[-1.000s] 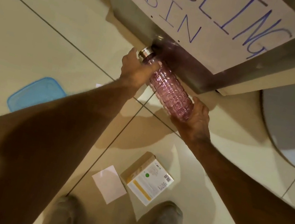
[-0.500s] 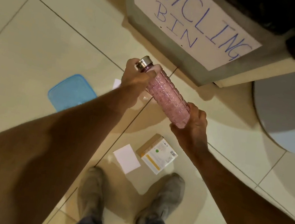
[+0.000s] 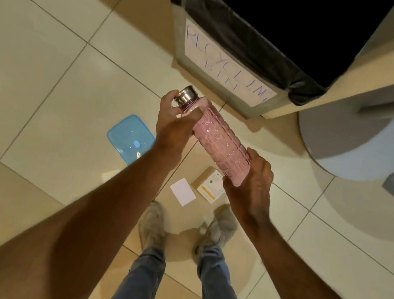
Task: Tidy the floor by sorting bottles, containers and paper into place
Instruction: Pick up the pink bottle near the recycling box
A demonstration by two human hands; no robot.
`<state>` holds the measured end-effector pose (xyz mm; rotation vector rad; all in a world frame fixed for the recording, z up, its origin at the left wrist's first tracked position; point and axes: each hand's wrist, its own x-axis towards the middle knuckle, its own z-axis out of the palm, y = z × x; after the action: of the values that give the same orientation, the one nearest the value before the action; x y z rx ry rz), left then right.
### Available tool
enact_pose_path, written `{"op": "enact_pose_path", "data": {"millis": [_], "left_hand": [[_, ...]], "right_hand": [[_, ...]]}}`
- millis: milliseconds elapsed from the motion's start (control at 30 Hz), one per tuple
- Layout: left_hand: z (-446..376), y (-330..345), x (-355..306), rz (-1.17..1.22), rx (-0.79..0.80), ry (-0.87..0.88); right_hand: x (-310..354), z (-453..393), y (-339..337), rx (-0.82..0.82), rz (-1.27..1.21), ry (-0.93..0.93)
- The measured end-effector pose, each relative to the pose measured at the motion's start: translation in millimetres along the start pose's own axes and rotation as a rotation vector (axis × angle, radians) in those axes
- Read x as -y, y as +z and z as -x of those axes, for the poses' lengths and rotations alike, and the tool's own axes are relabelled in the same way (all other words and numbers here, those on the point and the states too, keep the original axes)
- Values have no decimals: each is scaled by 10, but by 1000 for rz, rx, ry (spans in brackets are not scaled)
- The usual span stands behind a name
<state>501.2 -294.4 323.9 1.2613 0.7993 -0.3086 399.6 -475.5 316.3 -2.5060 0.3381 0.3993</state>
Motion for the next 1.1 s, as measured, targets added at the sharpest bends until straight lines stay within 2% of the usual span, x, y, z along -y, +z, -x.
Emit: {"op": "enact_pose_path", "data": {"millis": [267,600,733,900,1000,1100], "left_hand": [[434,275,-801,-10,15,183],[6,1015,-1729,14,143,272],[-216,1262,-1905,12,152,248],[-370,1444,-1895,-154,150,240],[-436,1473,-1814,-276,145,305],[-455,1432,-1756,-410,162,414]], "right_hand": [[504,-3,-683,-154,-69,-2],[794,-875,-1562,-313,-69,-71],[891,-1281,-1805,-290,-11,-72],[964,-1789,-1945,-205,162,6],[982,-2018,-1926,-141,268,29],[1032,-2139,-1868,-142,235,-31]]}}
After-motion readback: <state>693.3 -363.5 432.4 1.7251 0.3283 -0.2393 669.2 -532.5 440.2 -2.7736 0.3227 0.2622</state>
